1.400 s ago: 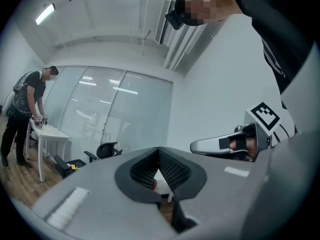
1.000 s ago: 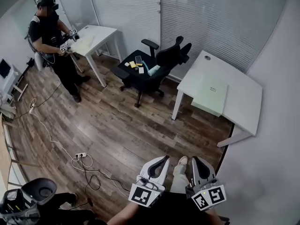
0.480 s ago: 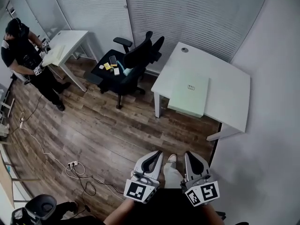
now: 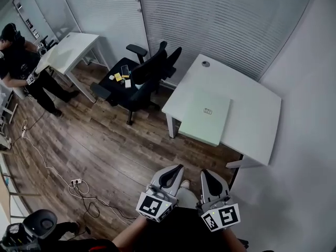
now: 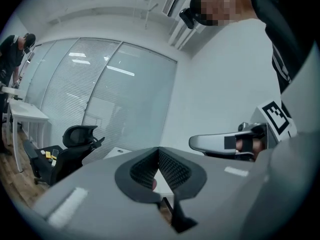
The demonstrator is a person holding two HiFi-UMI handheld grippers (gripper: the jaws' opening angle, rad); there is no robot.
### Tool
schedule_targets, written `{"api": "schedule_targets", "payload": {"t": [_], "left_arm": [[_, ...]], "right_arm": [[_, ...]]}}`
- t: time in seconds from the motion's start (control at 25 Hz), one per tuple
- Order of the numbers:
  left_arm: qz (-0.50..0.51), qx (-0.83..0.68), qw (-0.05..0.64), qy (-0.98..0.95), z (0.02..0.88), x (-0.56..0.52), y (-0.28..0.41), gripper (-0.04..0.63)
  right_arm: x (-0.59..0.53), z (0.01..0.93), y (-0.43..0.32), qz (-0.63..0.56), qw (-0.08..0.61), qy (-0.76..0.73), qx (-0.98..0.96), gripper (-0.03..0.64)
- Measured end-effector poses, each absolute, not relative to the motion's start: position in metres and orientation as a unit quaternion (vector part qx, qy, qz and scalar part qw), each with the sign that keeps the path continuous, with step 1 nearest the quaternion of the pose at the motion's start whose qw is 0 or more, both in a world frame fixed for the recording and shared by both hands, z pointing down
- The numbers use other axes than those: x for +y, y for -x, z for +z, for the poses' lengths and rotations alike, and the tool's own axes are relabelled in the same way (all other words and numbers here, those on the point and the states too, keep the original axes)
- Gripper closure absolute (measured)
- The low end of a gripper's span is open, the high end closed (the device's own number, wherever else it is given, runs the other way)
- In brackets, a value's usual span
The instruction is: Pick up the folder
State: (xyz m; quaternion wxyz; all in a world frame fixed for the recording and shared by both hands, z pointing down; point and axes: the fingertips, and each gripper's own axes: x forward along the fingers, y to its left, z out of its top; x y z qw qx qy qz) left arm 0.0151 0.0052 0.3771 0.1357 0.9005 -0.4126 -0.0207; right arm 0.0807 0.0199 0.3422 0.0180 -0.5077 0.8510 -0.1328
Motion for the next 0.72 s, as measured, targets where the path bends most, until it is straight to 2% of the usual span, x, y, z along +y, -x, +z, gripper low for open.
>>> {"api": "schedule_targets", "payload": {"t": [0.24, 0.48, 0.72], "left_arm": [[-0.04, -0.422, 0.146, -0.894, 0.389, -0.026, -0.03, 0.591], [-0.028, -0.429, 0.194, -0.882, 0.422, -0.052, -0.027, 0.59], [-0.017, -0.397, 0.295, -0.869, 0.474, -0.088, -0.029, 0.588]], "right_arm": [[0.003, 0.352, -0.109, -0.139, 0.014, 0.506, 0.851, 0.615], [-0.025, 0.364, -0.101, -0.155, 0.0, 0.486, 0.86, 0.615], [-0.066, 0.386, -0.097, -0.182, -0.009, 0.495, 0.85, 0.615]]}}
